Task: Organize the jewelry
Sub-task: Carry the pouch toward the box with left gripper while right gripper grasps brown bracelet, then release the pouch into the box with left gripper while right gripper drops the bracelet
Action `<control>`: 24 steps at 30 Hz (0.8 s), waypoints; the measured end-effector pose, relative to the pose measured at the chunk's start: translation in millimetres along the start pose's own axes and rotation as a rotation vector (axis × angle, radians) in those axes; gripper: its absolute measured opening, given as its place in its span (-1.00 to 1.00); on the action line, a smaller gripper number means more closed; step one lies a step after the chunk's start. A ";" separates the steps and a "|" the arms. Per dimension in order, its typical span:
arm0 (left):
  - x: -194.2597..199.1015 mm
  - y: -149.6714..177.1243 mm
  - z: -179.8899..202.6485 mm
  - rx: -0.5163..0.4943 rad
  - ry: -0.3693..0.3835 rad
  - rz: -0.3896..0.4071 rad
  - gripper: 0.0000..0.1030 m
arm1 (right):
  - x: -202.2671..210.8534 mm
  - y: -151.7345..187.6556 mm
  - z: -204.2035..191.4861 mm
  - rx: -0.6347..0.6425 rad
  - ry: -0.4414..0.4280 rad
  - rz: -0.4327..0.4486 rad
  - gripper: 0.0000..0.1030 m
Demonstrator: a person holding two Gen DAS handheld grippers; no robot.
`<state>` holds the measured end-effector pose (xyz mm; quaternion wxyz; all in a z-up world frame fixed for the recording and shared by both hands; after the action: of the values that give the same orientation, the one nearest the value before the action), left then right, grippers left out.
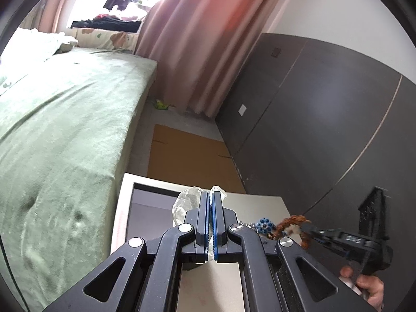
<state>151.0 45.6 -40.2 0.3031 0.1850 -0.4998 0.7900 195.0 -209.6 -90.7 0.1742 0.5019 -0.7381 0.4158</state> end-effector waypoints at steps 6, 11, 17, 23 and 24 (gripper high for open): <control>-3.7 -8.3 -13.4 0.029 -0.015 0.015 -0.98 | 7.0 1.1 -24.2 -0.001 -0.124 0.057 -0.61; -18.7 -11.2 -26.5 0.074 -0.032 -0.011 -0.98 | -5.0 3.3 -44.6 0.016 -0.165 0.056 -0.61; -32.5 -1.0 -34.1 0.142 0.000 -0.118 0.11 | -27.0 12.4 -73.0 0.039 -0.222 0.024 -0.61; -9.6 -3.0 -41.5 0.150 -0.026 -0.044 0.55 | -47.5 18.9 -100.4 0.055 -0.295 0.003 -0.61; -6.6 -3.6 -44.7 0.158 -0.030 -0.038 0.55 | -51.7 19.7 -105.2 0.057 -0.310 0.000 -0.61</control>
<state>158.8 85.1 -61.0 0.2950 0.2294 -0.4367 0.8183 183.2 -92.8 -71.8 0.0441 0.5648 -0.7441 0.3541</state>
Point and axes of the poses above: each gripper's, at about its wrist camera, not at the fingertips, and x roughly against the way its jaws point, z to its right, y to its underside, the point moved 7 cm from there along -x, roughly the way its jaws point, and after that the axes turned 6 degrees about -z, right-handed, at the moved point
